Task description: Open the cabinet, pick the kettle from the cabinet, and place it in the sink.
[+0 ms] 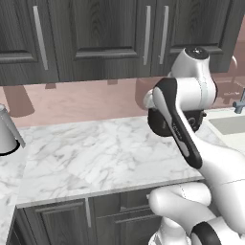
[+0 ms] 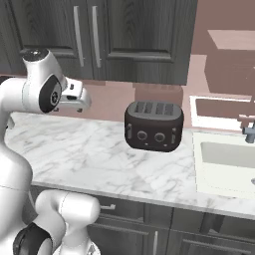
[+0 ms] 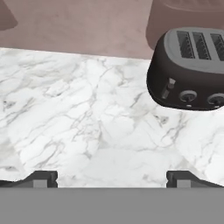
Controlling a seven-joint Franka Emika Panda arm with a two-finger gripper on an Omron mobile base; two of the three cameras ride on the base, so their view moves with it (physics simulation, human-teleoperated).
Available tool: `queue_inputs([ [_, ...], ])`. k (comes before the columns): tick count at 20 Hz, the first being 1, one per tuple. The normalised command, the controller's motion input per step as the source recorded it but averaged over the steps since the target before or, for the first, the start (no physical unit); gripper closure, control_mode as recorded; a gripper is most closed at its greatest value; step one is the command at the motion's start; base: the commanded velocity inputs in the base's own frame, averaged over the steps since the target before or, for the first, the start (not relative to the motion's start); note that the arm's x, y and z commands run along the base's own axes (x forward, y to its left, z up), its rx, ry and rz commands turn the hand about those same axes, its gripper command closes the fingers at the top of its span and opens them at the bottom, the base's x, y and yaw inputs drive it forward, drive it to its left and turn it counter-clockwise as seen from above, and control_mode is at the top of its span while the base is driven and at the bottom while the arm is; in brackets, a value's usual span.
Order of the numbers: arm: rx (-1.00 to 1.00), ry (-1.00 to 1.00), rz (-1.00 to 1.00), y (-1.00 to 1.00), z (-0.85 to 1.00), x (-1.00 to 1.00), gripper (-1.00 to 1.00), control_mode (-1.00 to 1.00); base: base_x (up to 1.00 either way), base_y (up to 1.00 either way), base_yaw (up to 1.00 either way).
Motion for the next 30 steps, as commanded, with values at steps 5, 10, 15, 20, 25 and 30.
queue_inputs([
  [5,-0.04,-0.20,-0.04,0.19,0.30,-0.07,-1.00,-1.00,0.00,0.00,0.00],
  [10,-0.06,-0.23,-0.05,0.14,0.19,-0.01,-1.00,-1.00,0.00,0.00,0.00],
  [15,-0.03,-0.17,-0.05,0.04,0.18,0.00,-1.00,-1.00,0.00,0.00,0.00],
  [20,0.00,-0.13,-0.03,0.03,0.24,0.00,-1.00,-1.00,0.00,0.00,0.00],
  [25,0.00,0.00,-0.04,0.01,0.30,0.02,-1.00,-1.00,0.00,0.00,0.00],
  [30,0.00,0.00,0.00,0.00,0.29,0.10,-1.00,-1.00,0.00,0.00,0.00],
])
